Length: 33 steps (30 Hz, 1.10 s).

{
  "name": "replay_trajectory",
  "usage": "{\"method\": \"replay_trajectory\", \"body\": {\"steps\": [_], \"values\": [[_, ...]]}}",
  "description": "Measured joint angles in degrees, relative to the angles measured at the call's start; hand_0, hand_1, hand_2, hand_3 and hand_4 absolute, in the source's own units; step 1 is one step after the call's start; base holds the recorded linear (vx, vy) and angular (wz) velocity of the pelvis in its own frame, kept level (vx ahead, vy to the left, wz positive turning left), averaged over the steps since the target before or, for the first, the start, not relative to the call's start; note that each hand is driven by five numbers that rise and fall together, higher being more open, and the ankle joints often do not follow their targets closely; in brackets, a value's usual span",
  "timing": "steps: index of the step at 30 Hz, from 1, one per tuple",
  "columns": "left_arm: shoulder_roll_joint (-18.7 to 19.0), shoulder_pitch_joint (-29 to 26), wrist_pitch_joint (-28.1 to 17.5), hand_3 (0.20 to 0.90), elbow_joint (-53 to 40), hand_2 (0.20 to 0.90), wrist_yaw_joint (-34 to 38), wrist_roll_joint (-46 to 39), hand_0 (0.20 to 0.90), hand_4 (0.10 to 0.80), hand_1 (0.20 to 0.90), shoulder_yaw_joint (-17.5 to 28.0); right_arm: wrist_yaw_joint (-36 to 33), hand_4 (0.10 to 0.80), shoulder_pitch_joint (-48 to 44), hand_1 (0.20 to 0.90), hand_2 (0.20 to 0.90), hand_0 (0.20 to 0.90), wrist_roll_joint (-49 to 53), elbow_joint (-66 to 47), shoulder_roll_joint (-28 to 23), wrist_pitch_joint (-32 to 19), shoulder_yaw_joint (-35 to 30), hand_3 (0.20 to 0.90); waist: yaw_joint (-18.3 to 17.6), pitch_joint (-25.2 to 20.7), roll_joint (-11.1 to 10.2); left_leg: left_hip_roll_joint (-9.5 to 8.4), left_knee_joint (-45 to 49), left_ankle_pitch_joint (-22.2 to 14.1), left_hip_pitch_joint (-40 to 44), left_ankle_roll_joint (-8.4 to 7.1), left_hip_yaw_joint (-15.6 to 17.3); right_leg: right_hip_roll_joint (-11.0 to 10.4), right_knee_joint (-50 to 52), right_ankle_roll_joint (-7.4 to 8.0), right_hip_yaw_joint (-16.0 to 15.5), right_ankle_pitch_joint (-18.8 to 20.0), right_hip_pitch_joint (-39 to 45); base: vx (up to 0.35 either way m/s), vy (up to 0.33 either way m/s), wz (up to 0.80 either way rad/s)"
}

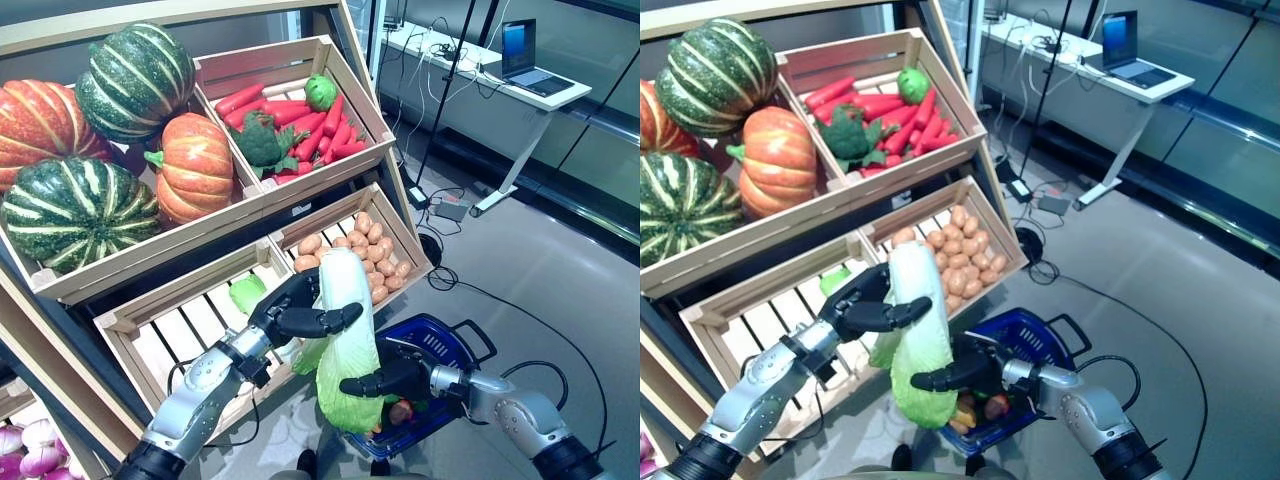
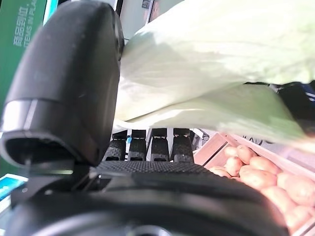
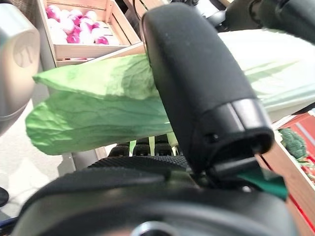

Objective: Put vegetables into the basket

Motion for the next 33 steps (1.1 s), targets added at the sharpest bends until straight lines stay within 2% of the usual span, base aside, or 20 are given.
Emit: {"method": "replay_trajectory", "body": {"steps": [10,12,13,24,26,27,28,33], "values": [[0.1,0.0,0.0,0.300,0.0,0.300,-0.5,0.0,0.300,0.400,0.300,-0.6,1.3,0.800,0.1,0.900,0.900,0.900,-2.3,2.3,0.6,0.6,2.0,0.900,0.0,-0.1,-0.1,-0.01,0.0,0.0,0.0,0.01,0.0,0.0,0.0,0.00,0.0,0.0,0.0,0.000,0.000,0.00],[0.1,0.0,0.0,0.300,0.0,0.300,-0.5,0.0,0.300,0.400,0.300,-0.6,1.3,0.458,0.1,0.387,0.387,0.387,-2.3,2.6,0.6,0.6,2.1,0.387,0.0,-0.1,-0.1,-0.01,0.0,0.0,0.0,0.00,0.0,0.0,0.0,0.00,0.0,0.0,0.0,0.000,0.000,0.00],[0.1,0.0,0.0,0.300,0.0,0.300,-0.5,0.0,0.300,0.400,0.300,-0.6,1.3,0.400,0.2,0.300,0.300,0.300,-2.3,2.6,0.7,0.6,2.2,0.300,0.0,-0.1,-0.1,-0.01,0.0,0.0,0.0,0.00,0.0,0.0,0.0,0.00,0.0,0.0,0.0,0.000,0.000,0.00],[0.2,0.0,0.0,0.300,0.0,0.300,-0.6,0.0,0.300,0.400,0.300,-0.1,1.0,0.400,1.8,0.300,0.300,0.300,-1.9,2.6,2.1,0.2,3.6,0.300,0.0,-0.2,0.2,-0.02,0.0,0.0,0.0,0.01,-0.1,0.0,0.0,-0.01,0.0,0.0,0.1,0.000,0.000,0.00],[0.1,0.0,0.0,0.554,0.0,0.554,-0.7,0.0,0.554,0.569,0.554,-0.1,0.8,0.400,2.3,0.300,0.300,0.300,-1.8,2.6,2.3,-0.2,3.6,0.300,0.1,-0.4,0.4,-0.02,0.0,0.0,0.0,0.03,-0.1,0.0,0.0,-0.01,0.0,0.0,0.1,0.000,0.000,0.00],[0.1,0.0,0.0,0.858,0.0,0.858,-0.8,0.0,0.858,0.772,0.858,-0.1,0.5,0.400,2.5,0.300,0.300,0.300,-1.7,2.5,2.3,-0.7,3.6,0.300,0.1,-0.4,0.5,-0.02,0.0,0.0,0.0,0.05,-0.1,0.0,0.0,-0.01,0.0,0.0,0.1,0.000,0.000,0.00],[0.1,0.0,0.0,0.900,0.0,0.900,-1.0,0.0,0.900,0.800,0.900,-0.1,0.3,0.400,2.7,0.300,0.300,0.300,-1.7,2.5,2.3,-1.0,3.6,0.300,0.1,-0.5,0.6,-0.02,0.0,0.0,0.0,0.05,-0.1,0.0,0.0,-0.01,0.0,0.0,0.0,0.000,0.000,0.00],[-0.7,0.0,0.0,0.900,-0.2,0.900,-2.1,-1.0,0.900,0.800,0.900,-0.1,-4.1,0.400,4.1,0.300,0.300,0.300,-1.7,2.6,2.3,-4.2,2.7,0.300,0.0,-0.7,1.1,-0.02,-0.4,-0.1,-0.1,0.09,-0.1,0.0,0.0,0.02,0.0,-0.1,0.0,0.000,0.000,0.00]]}}
